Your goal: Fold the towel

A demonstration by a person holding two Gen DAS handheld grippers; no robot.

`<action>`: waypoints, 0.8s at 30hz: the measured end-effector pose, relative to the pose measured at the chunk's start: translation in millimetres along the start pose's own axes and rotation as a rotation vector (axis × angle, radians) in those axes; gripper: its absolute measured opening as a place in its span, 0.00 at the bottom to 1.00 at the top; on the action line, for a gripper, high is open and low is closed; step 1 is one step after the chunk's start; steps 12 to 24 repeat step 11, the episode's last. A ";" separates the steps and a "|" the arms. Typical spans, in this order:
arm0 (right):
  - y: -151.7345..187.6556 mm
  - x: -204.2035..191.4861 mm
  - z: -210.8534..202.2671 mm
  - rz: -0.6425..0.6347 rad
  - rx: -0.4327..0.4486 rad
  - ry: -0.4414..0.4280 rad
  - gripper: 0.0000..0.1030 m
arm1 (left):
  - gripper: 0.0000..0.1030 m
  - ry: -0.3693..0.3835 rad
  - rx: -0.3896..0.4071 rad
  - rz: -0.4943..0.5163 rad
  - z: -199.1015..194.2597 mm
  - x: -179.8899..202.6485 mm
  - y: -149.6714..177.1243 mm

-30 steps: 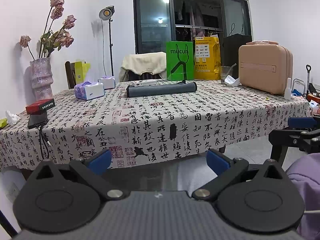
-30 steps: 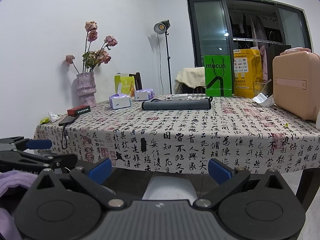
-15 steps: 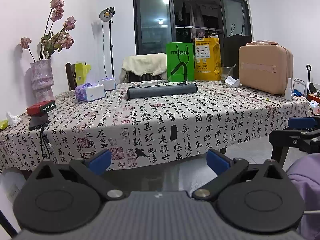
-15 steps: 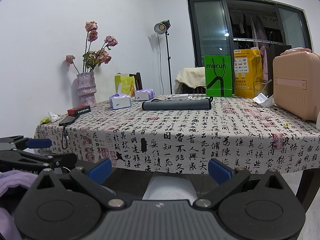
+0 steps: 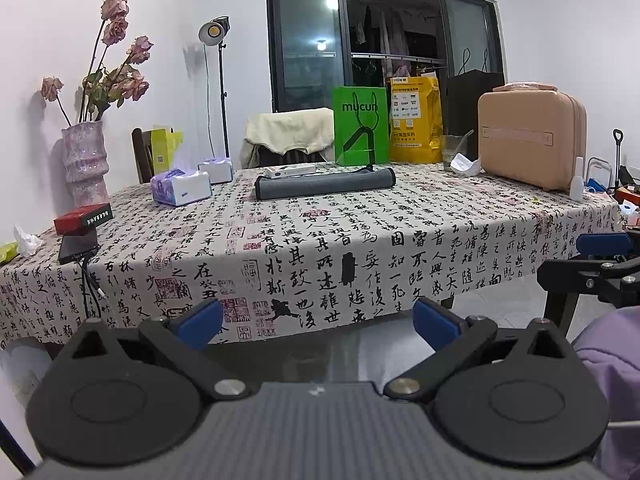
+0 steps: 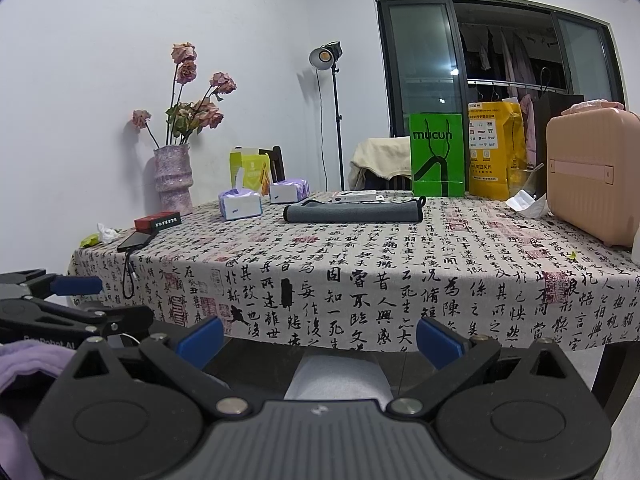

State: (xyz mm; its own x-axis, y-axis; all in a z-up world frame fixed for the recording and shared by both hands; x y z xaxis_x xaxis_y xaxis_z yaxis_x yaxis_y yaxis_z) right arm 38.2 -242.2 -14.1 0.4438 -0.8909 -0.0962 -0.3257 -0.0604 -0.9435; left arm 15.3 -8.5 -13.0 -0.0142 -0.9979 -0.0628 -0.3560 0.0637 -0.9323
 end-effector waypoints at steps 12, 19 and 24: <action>0.1 -0.3 0.1 0.001 0.000 0.000 1.00 | 1.00 0.003 -0.001 0.000 0.6 0.6 -0.2; 0.1 -0.3 0.1 0.001 0.000 0.000 1.00 | 1.00 0.003 -0.001 0.000 0.6 0.6 -0.2; 0.1 -0.3 0.1 0.001 0.000 0.000 1.00 | 1.00 0.003 -0.001 0.000 0.6 0.6 -0.2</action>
Point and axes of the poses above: each gripper's, at about its wrist camera, not at the fingertips, and z roughly the way its jaws point, x to its right, y to its underside, the point moved 1 cm from there along z, roughly the way its jaws point
